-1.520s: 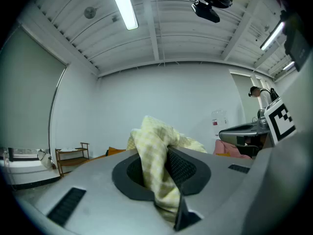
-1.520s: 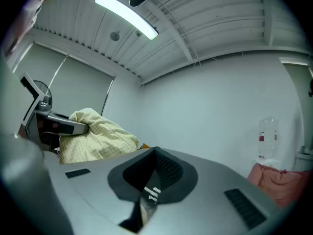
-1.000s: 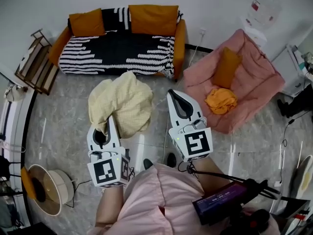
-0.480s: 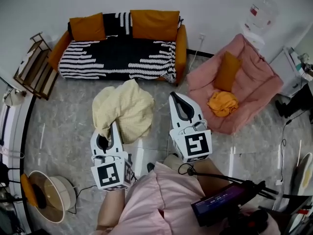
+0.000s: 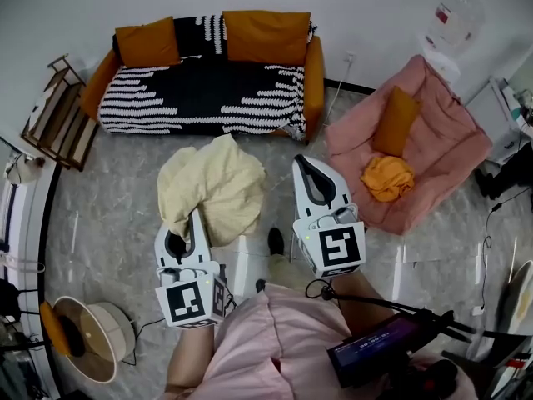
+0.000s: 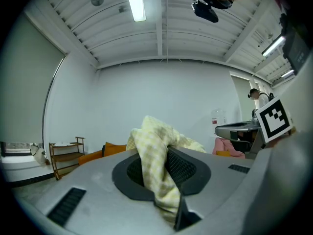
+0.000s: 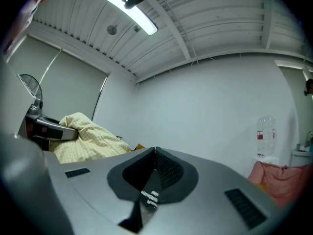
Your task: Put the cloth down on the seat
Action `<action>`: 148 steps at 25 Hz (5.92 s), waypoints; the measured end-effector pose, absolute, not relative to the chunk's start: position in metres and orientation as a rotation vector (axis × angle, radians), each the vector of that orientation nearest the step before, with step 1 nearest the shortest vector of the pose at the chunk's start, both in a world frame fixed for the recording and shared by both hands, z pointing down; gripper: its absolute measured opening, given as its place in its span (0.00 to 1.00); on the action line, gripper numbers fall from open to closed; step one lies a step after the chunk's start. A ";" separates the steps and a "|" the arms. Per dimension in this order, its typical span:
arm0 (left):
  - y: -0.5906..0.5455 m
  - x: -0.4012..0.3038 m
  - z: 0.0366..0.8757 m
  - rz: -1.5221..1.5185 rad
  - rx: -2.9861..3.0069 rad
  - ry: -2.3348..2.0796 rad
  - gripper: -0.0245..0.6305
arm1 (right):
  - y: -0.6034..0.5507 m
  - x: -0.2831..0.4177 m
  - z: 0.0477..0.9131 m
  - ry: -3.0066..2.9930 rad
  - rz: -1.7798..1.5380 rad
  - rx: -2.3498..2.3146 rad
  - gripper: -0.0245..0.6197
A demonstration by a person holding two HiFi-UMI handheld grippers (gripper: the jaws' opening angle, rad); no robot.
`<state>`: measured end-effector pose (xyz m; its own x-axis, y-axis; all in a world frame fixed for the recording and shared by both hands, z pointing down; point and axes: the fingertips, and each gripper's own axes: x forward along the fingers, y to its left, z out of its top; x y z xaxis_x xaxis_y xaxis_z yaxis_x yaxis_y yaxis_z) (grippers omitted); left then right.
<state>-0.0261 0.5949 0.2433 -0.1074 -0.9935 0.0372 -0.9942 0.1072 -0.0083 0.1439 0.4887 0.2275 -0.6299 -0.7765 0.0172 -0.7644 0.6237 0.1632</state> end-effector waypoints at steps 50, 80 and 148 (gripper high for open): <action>0.189 -0.219 0.274 0.115 1.944 -2.365 0.14 | 0.078 0.010 0.270 -2.664 -0.150 1.357 0.05; -0.052 -0.233 0.263 0.097 2.296 -2.112 0.14 | -0.103 0.007 0.243 -2.484 -0.212 1.699 0.05; -0.352 -0.097 0.687 0.755 2.262 -1.476 0.48 | -0.343 0.074 0.521 -2.288 0.420 1.527 0.06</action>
